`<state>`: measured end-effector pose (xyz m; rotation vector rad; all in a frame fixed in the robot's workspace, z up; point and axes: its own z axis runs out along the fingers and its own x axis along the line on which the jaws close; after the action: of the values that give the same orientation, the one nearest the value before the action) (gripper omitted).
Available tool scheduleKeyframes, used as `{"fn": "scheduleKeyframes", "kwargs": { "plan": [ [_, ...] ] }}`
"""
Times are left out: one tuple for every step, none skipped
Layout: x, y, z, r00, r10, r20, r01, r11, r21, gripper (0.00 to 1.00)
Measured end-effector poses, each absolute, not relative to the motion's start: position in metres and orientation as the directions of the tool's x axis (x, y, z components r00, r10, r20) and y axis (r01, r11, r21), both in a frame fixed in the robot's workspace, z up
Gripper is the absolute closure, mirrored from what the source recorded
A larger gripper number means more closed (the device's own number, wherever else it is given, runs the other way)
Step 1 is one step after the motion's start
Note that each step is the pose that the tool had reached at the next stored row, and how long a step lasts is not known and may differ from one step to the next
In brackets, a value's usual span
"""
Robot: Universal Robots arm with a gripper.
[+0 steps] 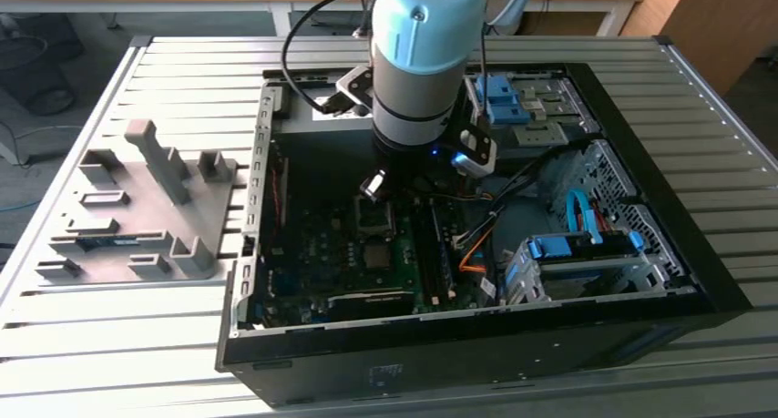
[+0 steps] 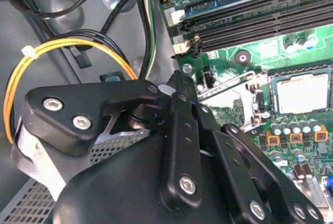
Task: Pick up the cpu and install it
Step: 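Close the cpu cover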
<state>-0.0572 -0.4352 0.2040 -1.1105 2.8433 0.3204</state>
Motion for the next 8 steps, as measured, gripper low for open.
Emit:
{"fn": "scheduleKeyframes", "kwargs": {
  "plan": [
    [-0.0575,-0.4353,0.205,-0.736,-0.662,-0.143,-0.677,0.717,0.167,0.9],
    [-0.0578,-0.4353,0.2059,-0.736,-0.662,-0.143,-0.677,0.717,0.166,0.9],
    [-0.0581,-0.4354,0.2068,-0.736,-0.662,-0.144,-0.677,0.717,0.166,0.9],
    [-0.0583,-0.4355,0.2076,-0.736,-0.662,-0.144,-0.677,0.717,0.166,0.9],
    [-0.0585,-0.4356,0.2082,-0.735,-0.662,-0.145,-0.678,0.716,0.166,0.9],
    [-0.0586,-0.4357,0.2089,-0.735,-0.662,-0.145,-0.678,0.716,0.166,0.9],
    [-0.0588,-0.4358,0.2095,-0.735,-0.662,-0.145,-0.678,0.716,0.166,0.9],
    [-0.0589,-0.4359,0.2099,-0.735,-0.662,-0.146,-0.678,0.716,0.166,0.9]
  ]
}}
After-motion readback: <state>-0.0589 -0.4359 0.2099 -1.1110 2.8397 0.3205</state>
